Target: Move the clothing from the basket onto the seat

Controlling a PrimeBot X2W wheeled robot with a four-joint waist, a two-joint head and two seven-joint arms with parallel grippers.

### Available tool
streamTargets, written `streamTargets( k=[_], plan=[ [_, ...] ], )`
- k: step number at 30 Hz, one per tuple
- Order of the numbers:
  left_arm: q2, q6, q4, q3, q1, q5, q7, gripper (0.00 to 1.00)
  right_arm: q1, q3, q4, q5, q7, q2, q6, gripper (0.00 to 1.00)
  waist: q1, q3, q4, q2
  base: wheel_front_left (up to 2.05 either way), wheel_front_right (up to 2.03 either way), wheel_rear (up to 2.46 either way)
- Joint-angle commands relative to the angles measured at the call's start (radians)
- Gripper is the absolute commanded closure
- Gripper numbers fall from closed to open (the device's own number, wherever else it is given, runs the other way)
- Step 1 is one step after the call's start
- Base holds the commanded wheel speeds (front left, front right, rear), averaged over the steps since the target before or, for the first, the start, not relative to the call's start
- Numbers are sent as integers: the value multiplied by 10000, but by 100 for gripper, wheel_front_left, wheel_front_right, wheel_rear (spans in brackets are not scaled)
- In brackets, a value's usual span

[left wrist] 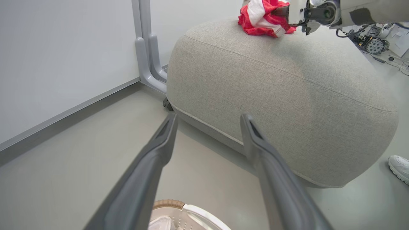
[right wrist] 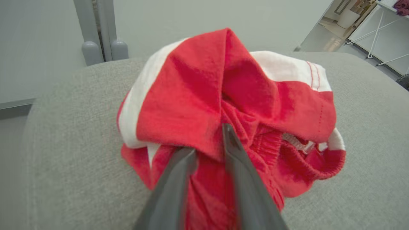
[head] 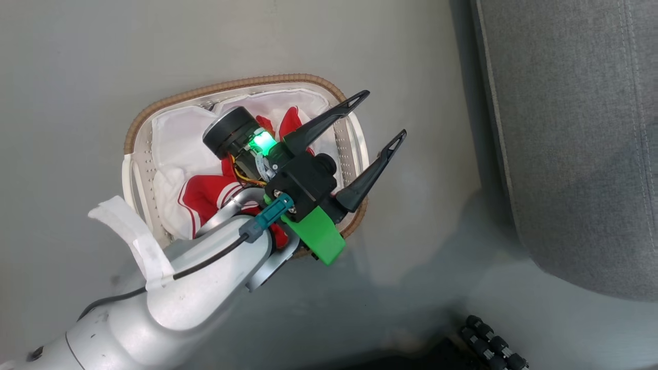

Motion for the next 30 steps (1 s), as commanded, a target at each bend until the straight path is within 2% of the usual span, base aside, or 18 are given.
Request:
streamTargets(
  k=[1,9,20,26,30],
  plan=[
    [86,49,40,26,-95,-14,-68,0,246,118,-112,-66,-54,35,-10,0,-2,-145,-132,0,0,0,0],
    [94,286,188,285,106,-221,-426,0,1427,1120,-1622,743,-61,355,-10,0,-2,-830,-349,0,0,0,0],
    [-98,560,958,960,818,-775,-932,0,2317,3045,-2720,1595,-63,171,-10,0,-2,-2678,-179,0,0,0,0],
    [-151,844,1474,1803,1593,-1092,-1008,0,2517,3656,-2808,1735,-63,441,-10,0,-2,-3773,159,0,0,0,0],
    [-170,947,1557,2667,2327,-1166,-1006,0,2796,3968,-2977,1802,-63,839,-10,0,-2,-4356,448,0,0,0,0]
  ],
)
